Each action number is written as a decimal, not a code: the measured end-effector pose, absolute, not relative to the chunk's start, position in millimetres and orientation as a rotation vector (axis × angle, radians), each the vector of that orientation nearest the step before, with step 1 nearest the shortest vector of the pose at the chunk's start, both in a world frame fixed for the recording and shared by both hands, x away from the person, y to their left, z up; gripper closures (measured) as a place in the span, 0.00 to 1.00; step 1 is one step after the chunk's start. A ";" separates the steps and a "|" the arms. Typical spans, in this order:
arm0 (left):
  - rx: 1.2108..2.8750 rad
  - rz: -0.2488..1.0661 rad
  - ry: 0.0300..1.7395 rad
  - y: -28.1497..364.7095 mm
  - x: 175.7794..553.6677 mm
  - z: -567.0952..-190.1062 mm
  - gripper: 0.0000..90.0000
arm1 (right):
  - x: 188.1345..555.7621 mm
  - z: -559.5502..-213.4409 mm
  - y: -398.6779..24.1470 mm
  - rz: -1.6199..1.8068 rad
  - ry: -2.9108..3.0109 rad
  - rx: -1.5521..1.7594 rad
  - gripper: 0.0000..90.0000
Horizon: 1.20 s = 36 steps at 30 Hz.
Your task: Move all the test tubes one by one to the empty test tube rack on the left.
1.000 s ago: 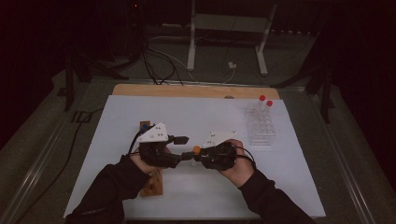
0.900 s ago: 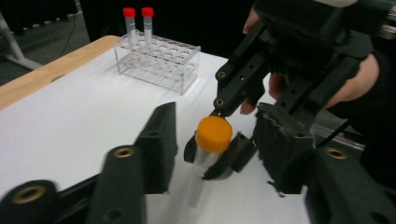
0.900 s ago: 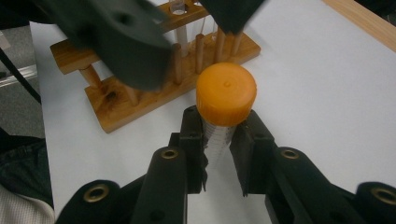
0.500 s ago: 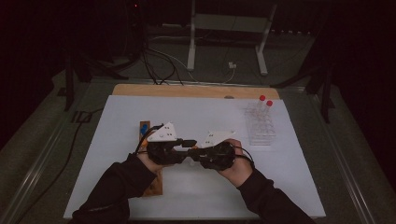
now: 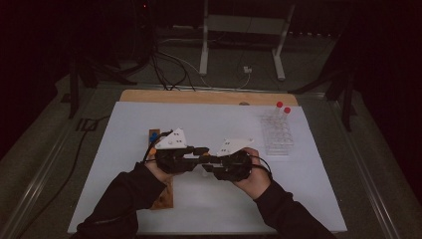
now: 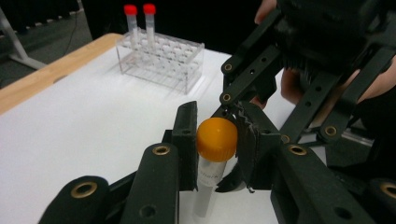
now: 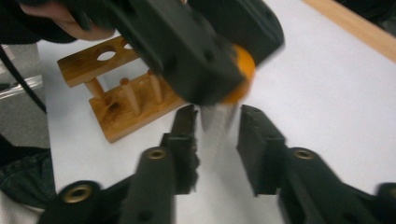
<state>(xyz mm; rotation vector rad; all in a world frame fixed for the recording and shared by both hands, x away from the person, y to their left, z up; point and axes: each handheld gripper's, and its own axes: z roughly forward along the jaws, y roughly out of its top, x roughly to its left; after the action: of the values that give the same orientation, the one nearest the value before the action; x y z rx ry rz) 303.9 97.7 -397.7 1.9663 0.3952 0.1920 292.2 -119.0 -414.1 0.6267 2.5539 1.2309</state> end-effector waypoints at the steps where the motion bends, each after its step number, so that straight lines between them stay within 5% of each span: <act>1: 1.966 0.193 0.395 99.8 304.1 -395.6 0.80 | 292.0 -414.0 -120.5 1.237 2.548 0.630 0.65; 11: 1.934 0.259 0.431 124.8 302.5 -381.6 0.80 | 292.9 -410.8 -142.4 1.306 2.484 0.697 0.35; 27: 1.901 0.340 0.516 166.8 295.9 -369.6 0.80 | 289.0 -412.2 -165.9 1.363 2.402 0.769 0.02; 36: 1.905 0.387 0.559 188.1 289.1 -365.6 0.80 | 289.4 -409.4 -174.3 1.406 2.392 0.791 0.00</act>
<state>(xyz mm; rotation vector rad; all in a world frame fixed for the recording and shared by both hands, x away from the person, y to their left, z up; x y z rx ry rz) 289.1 188.1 -365.6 1.9050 0.5590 0.3866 289.4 -174.3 -409.4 0.7914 2.3922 1.4062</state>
